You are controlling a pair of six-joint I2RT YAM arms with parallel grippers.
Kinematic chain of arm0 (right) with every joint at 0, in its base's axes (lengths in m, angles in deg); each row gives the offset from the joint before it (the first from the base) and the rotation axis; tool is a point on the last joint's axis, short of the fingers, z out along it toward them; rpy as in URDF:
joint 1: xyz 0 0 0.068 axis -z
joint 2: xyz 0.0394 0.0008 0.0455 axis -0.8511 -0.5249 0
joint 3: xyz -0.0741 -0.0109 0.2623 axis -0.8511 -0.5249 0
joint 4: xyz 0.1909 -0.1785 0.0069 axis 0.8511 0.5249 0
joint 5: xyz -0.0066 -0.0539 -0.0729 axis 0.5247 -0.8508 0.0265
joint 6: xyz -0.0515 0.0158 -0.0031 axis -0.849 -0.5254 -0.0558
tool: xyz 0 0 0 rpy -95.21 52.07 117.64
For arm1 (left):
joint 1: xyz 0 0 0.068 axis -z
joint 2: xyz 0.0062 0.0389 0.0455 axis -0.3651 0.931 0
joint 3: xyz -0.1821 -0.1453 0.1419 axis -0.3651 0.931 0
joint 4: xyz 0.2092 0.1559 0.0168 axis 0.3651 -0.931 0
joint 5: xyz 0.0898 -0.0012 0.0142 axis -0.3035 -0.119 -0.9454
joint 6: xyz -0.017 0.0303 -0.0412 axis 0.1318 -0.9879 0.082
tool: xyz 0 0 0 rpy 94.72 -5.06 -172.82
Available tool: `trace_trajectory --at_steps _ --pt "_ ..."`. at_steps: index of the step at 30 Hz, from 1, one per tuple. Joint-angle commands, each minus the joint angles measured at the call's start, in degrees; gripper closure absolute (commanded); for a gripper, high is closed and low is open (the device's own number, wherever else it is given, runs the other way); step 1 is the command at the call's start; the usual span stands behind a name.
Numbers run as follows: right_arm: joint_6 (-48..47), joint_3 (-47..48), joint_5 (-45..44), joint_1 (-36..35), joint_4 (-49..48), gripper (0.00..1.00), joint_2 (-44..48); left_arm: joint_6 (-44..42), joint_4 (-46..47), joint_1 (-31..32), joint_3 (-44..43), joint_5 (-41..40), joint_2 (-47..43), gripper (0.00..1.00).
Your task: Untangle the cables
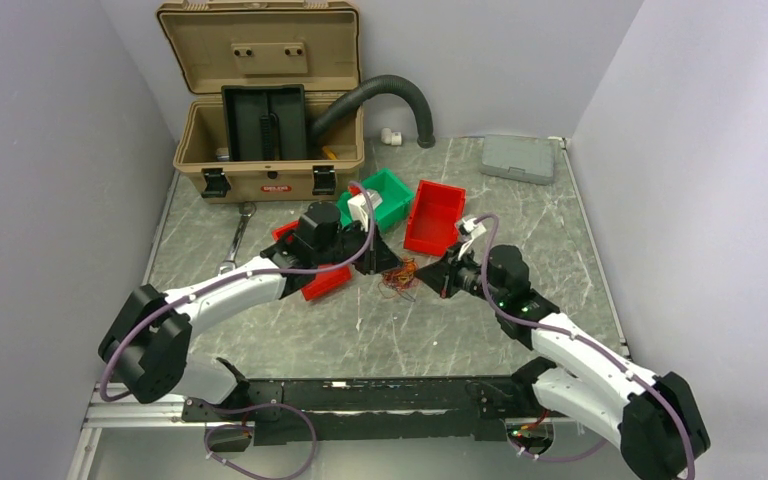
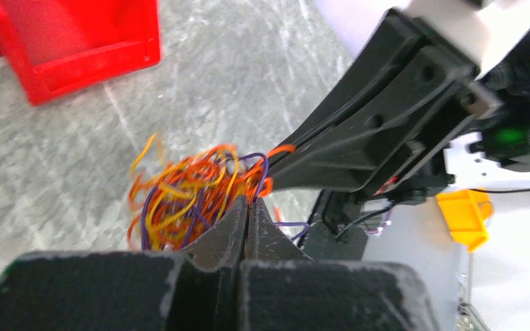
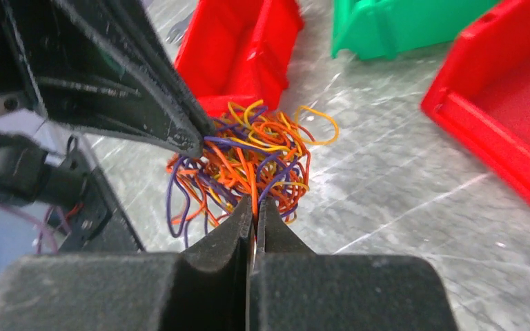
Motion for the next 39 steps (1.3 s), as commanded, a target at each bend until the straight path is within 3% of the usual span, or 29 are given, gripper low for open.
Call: trace_trajectory --at_steps 1,5,9,11,15,21,24,28,32,39 --pt "2.0 -0.3 -15.4 -0.1 2.5 1.0 5.5 -3.8 -6.6 0.0 -2.3 -10.5 -4.2 1.0" --pt "6.0 0.0 -36.7 0.0 15.4 1.0 11.3 -5.3 -14.6 -2.3 -1.9 -19.0 -6.8 1.0" --pt "15.5 0.4 -59.0 0.2 28.7 1.0 15.3 -3.0 -15.9 -7.4 2.4 -20.0 -9.2 1.0" --pt "17.5 0.4 -62.0 0.3 31.3 1.0 17.3 -3.0 -15.3 -9.2 4.3 -19.8 -10.0 1.0" --pt "14.6 0.1 -58.4 0.3 29.1 1.0 20.3 -4.4 -15.5 -9.5 5.0 -19.4 -10.2 1.0" --pt "6.4 1.8 -40.0 0.3 20.9 1.0 17.6 -5.2 -11.0 -8.9 6.1 -14.4 -10.5 0.94" --pt "4.7 4.4 -34.4 0.3 20.2 1.0 14.2 -6.7 -10.7 -7.0 5.4 -14.3 -10.6 0.83" --pt "3.4 7.8 -27.6 0.3 19.1 1.0 11.5 -9.8 -11.6 -3.4 3.8 -15.6 -10.4 0.53" --pt "2.9 11.1 -22.9 0.2 19.2 1.0 10.4 -11.8 -8.8 -1.0 3.5 -14.0 -10.0 0.34" --pt "3.0 17.3 -17.3 0.3 22.2 1.0 8.0 -12.5 -1.9 -0.2 3.2 -5.8 -7.0 0.31"
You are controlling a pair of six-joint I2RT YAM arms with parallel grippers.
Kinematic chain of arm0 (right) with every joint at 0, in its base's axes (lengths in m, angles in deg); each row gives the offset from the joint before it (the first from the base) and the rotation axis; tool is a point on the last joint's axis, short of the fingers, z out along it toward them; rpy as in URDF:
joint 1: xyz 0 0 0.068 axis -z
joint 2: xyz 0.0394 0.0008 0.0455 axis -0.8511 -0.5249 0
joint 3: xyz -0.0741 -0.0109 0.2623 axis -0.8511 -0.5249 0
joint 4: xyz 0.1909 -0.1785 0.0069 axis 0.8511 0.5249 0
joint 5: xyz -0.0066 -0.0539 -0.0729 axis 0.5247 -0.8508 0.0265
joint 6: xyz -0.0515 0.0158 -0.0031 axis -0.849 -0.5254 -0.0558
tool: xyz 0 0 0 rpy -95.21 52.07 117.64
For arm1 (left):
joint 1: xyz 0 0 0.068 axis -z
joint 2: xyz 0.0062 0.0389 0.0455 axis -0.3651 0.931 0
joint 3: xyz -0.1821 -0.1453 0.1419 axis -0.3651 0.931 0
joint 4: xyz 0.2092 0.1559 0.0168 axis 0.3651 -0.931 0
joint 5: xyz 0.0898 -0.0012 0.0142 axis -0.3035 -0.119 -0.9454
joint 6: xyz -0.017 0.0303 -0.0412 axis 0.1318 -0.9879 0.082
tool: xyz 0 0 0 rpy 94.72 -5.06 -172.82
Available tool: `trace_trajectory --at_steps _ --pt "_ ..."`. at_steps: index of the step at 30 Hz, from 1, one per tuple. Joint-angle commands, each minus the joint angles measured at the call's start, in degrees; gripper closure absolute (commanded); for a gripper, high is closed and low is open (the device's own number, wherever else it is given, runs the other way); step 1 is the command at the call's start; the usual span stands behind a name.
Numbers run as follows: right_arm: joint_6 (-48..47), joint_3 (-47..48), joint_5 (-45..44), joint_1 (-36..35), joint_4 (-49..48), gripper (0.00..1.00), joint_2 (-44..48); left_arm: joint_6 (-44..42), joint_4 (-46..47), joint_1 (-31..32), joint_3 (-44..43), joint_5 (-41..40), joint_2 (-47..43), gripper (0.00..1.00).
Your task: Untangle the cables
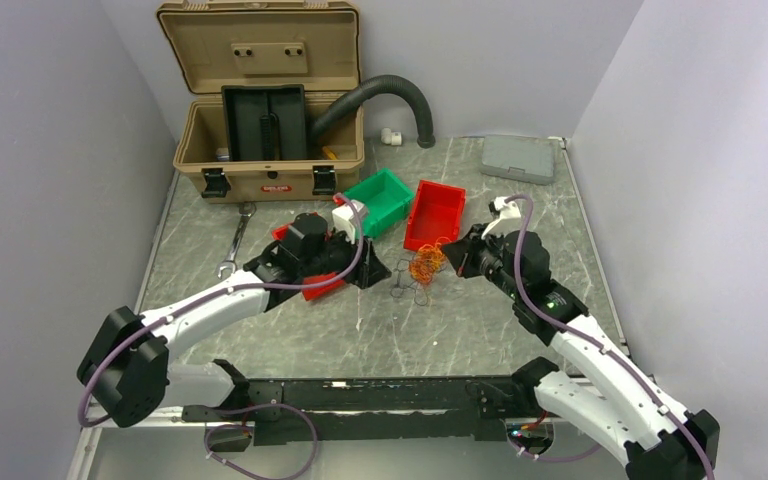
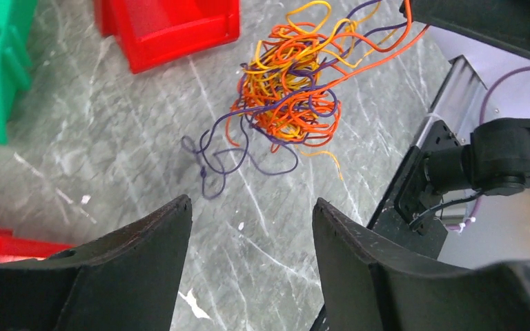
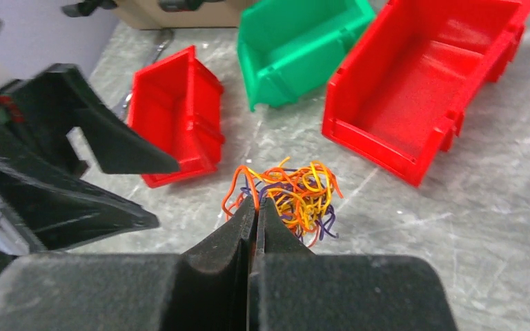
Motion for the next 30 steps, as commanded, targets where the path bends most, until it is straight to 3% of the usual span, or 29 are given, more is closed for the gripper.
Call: trace_trajectory --at_steps 1,5,12,17,18,20,23,30 --pt "-0.2 5.3 6.0 -0.1 -1.2 1.0 -1.1 -2.2 7.6 0.7 -2.4 6.3 1.8 0.31" --pt "1.0 7.2 9.2 -0.1 -1.1 1.0 -1.5 -3.7 10.1 2.0 -2.3 6.1 2.4 0.28" --pt "2.3 7.3 14.0 -0.1 -2.8 1.0 -2.9 -5.8 9.4 4.7 -5.6 1.5 5.1 0.14" --pt "3.1 6.9 15.5 -0.1 -4.3 1.0 -3.2 -5.5 8.0 6.4 -9.0 -2.0 9.8 0.16" --pt "3.1 6.8 15.3 -0.1 -4.4 1.0 -3.2 -5.1 6.9 6.7 -10.1 -3.0 11.2 0.2" --pt "3.0 7.0 14.4 -0.1 -4.3 1.0 -2.9 -4.7 5.6 6.8 -11.9 -3.2 13.8 0.41" --pt "2.3 7.7 13.2 -0.1 -3.9 1.0 -2.0 -3.5 6.3 6.8 -12.1 -3.1 16.2 0.99" --pt "-1.8 11.7 1.5 -0.1 3.5 1.0 1.9 -3.4 9.0 6.8 -8.2 -0.3 16.6 1.0"
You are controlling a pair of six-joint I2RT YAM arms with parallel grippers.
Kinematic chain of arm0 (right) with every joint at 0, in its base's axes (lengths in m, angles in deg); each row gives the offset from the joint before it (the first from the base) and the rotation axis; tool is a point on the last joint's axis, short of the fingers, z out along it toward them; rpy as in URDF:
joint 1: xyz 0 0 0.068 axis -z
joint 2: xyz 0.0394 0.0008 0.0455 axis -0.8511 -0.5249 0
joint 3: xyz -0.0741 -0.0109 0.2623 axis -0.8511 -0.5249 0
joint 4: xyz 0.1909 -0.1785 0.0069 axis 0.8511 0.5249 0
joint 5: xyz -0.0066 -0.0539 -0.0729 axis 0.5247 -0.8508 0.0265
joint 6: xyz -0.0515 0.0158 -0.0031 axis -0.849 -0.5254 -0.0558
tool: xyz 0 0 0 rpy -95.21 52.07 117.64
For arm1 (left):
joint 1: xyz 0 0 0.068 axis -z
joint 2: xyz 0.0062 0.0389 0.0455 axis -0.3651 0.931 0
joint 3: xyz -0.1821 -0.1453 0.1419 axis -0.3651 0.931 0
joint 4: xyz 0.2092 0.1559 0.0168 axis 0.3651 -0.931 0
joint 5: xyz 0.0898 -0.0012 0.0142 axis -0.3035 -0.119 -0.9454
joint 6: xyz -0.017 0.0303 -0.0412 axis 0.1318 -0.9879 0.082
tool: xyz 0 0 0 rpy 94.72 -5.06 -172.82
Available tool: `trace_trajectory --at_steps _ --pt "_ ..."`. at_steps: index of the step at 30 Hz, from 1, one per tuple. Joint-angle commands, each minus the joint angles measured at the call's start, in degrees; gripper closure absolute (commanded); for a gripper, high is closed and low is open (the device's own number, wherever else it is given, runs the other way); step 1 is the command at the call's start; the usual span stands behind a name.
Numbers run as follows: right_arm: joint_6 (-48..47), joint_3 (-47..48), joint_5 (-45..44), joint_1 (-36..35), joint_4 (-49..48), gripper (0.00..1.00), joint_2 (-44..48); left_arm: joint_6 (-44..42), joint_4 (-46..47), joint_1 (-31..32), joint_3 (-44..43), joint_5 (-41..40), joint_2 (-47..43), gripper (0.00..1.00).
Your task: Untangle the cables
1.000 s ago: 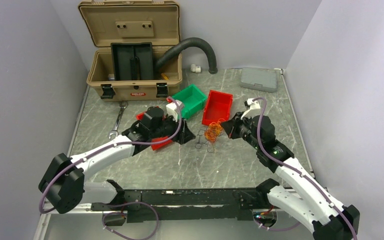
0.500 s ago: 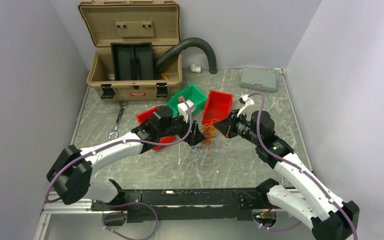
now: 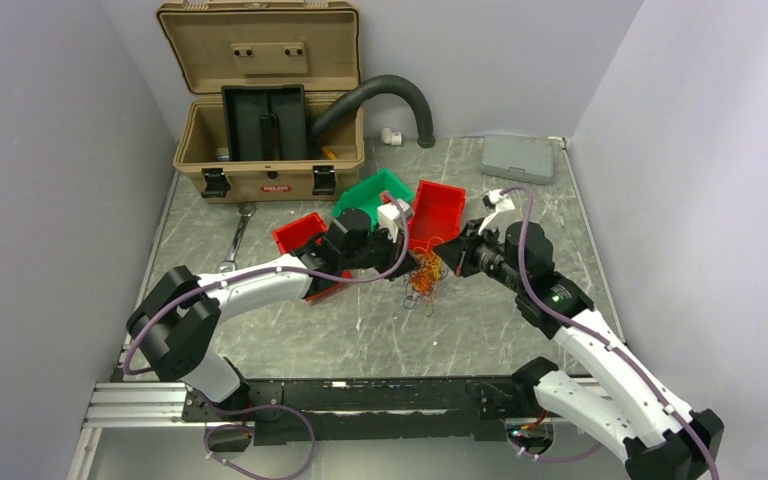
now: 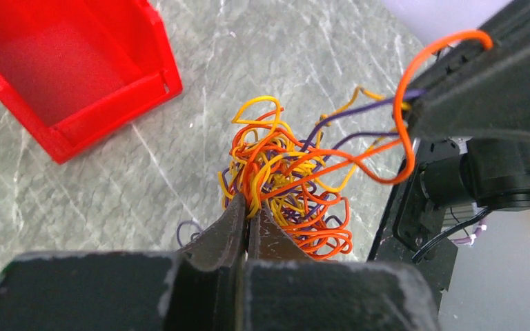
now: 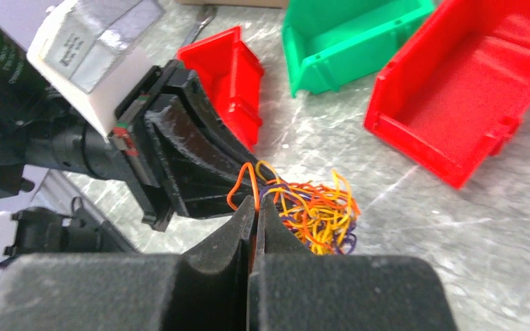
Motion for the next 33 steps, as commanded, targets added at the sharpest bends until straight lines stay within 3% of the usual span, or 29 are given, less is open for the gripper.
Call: trace_trajectory --at_steps 1,4,7,8,9,14,16,17,18,24,33 --pt "-2.7 5.8 -11.1 -0.1 0.8 1.0 5.3 -0.6 0.5 -0.3 2.7 0.4 0.0 1.0" --pt "-2.5 4.9 -18.6 -0.1 0.8 0.97 8.7 0.0 2.3 -0.3 5.2 2.2 0.1 1.0" --pt "-4.6 2.9 -14.5 -0.1 -1.5 0.28 10.1 2.1 6.1 -0.4 7.4 5.6 -0.4 1.0" --pt "-4.9 2.8 -13.1 -0.1 -0.9 0.19 9.2 2.8 7.2 -0.4 7.7 6.6 -0.7 1.0" --pt "-5.2 3.1 -11.4 0.0 0.2 0.15 8.1 3.5 8.0 -0.5 7.8 7.7 -0.9 1.0" --pt "-5.6 0.9 -6.0 -0.1 3.3 0.15 5.4 6.3 9.3 -2.2 5.8 12.9 -2.4 1.0" --pt "-5.3 -2.3 -4.1 -0.1 1.2 0.15 7.2 6.7 9.3 -2.9 5.4 13.5 -3.7 1.0" --pt "-5.6 -3.9 -1.7 0.0 -0.4 0.14 8.3 6.5 8.9 -3.1 5.1 9.5 -4.2 1.0" --pt "-5.9 -5.4 1.0 0.0 -1.6 0.13 9.2 6.4 8.3 -3.2 4.8 13.4 -4.6 1.0" --pt "-6.0 -12.5 9.9 0.0 -8.5 0.19 12.9 7.8 8.6 -4.2 4.5 16.5 -5.7 1.0" --pt "-7.0 -15.9 15.5 -0.1 -14.6 0.24 9.1 8.9 8.4 -5.0 3.0 21.3 -6.8 1.0"
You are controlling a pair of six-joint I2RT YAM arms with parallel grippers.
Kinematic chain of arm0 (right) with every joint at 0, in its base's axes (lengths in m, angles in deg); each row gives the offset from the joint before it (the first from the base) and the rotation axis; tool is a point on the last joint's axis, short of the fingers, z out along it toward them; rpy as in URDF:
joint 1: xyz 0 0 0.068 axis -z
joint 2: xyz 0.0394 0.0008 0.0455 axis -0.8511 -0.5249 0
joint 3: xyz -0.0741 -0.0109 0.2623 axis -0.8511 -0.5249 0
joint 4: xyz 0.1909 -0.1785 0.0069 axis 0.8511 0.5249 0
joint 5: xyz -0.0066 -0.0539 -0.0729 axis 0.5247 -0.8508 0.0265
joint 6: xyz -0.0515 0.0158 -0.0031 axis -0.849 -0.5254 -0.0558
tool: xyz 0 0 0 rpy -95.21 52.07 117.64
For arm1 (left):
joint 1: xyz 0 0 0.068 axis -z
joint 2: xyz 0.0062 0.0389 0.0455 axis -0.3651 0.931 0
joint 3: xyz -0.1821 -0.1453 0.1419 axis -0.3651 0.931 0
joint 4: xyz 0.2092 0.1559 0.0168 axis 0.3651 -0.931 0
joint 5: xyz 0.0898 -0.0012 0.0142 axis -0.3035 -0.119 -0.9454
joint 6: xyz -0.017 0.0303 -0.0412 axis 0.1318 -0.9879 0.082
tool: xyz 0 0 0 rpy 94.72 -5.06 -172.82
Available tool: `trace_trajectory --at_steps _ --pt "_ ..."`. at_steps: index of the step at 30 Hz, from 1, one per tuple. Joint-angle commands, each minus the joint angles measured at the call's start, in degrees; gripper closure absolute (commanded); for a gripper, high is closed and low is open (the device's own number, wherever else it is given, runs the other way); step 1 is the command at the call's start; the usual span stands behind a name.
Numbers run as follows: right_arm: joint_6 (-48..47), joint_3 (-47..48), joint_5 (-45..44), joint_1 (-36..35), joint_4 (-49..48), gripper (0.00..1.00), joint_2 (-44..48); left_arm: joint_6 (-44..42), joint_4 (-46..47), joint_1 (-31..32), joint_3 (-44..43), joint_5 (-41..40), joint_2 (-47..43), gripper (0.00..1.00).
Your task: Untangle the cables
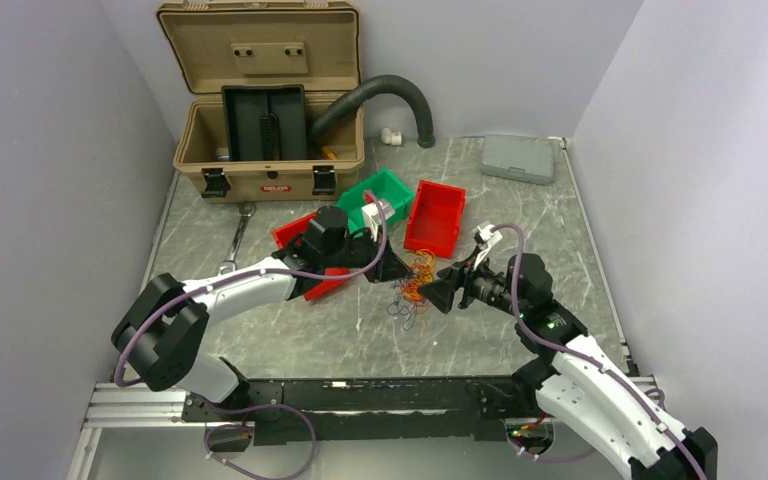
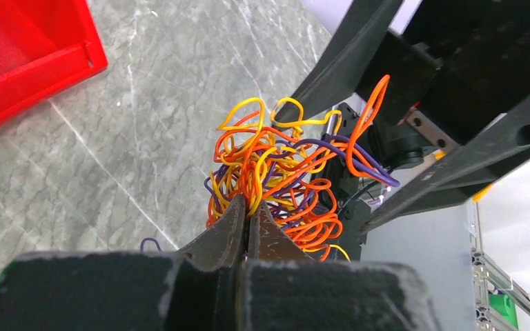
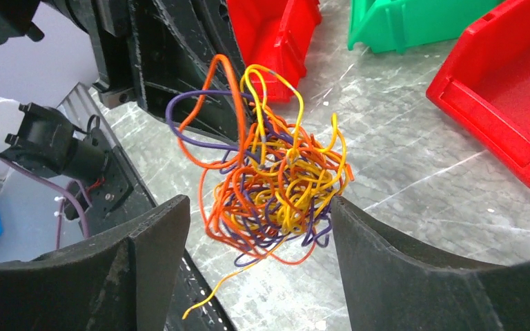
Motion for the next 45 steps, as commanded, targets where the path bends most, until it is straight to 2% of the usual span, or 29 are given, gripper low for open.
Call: trace_trajectory --at_steps 1,3,5,6,8,10,12,14,16,19,21,23,27,34,36,39,40,42,45 --pt "-0.7 -0.7 3.7 0.0 -7.9 0.25 -1.7 0.7 2.4 -0.1 -3.1 4.5 -2.9 1.0" --pt "-0.3 -0.9 3.7 -0.1 -9.3 0.27 -2.7 1.0 2.9 -0.1 -3.1 5.4 -3.1 1.0" --pt "0.3 -0.9 4.6 -0.1 -10.9 0.36 -3.8 1.4 3.9 0.0 -3.2 6.8 -3.1 1.0" --pt "0.6 -0.9 5.1 -0.1 -11.7 0.46 -4.3 1.7 4.4 -0.1 -3.2 7.5 -3.1 1.0" --pt "1.5 -0.9 4.9 -0.1 -12.7 0.71 -4.9 1.6 4.0 -0.1 -3.2 7.7 -3.1 1.0" --pt "2.2 -0.7 2.2 0.0 -11.7 0.87 -4.5 0.6 1.4 -0.3 -2.9 4.6 -4.2 1.0" --pt "3.5 -0.5 -4.8 -0.1 -8.8 1.0 -3.2 0.3 -1.0 -1.2 -1.5 -1.0 -6.5 1.0" --pt "4.9 -0.4 -15.1 -0.1 -4.3 1.0 -0.9 1.0 -2.7 -3.5 0.3 -4.4 -8.5 1.0" --pt "7.2 -0.4 -29.4 0.0 1.0 1.0 1.8 1.3 -5.1 -6.6 1.6 -6.6 -10.1 1.0" --pt "10.7 -0.4 -45.1 0.1 8.2 1.0 5.8 -0.7 -12.9 -10.2 1.7 -13.3 -11.9 1.0" --pt "13.6 -0.4 -51.7 0.1 11.9 1.0 8.0 -1.1 -17.8 -11.8 1.7 -18.0 -12.8 1.0" --pt "15.1 -0.6 -55.0 0.1 13.9 1.0 9.6 -0.7 -18.8 -13.1 2.7 -20.5 -13.6 1.0" --pt "14.8 -1.3 -53.1 0.0 12.6 1.0 10.9 -0.5 -18.3 -13.5 4.1 -20.2 -14.8 1.0" --pt "9.2 0.4 -34.8 0.0 4.8 1.0 6.3 -0.7 -13.4 -12.9 4.4 -12.8 -13.5 0.97" --pt "8.1 1.8 -30.2 0.0 3.1 1.0 4.3 -1.7 -12.4 -11.9 4.2 -11.6 -13.5 0.84" --pt "6.9 3.8 -22.2 0.0 0.3 1.0 2.0 -4.1 -12.0 -9.2 3.3 -10.7 -13.4 0.44" --pt "6.9 4.4 -19.9 0.0 -0.3 1.0 1.1 -5.3 -12.1 -8.0 2.8 -11.0 -13.3 0.37" --pt "6.9 6.1 -16.2 0.0 -1.2 1.0 -0.6 -7.3 -13.4 -5.9 1.5 -12.3 -12.8 0.29" --pt "7.1 8.6 -13.4 0.0 -1.0 1.0 -3.0 -9.3 -13.4 -3.3 0.0 -12.2 -11.2 0.26"
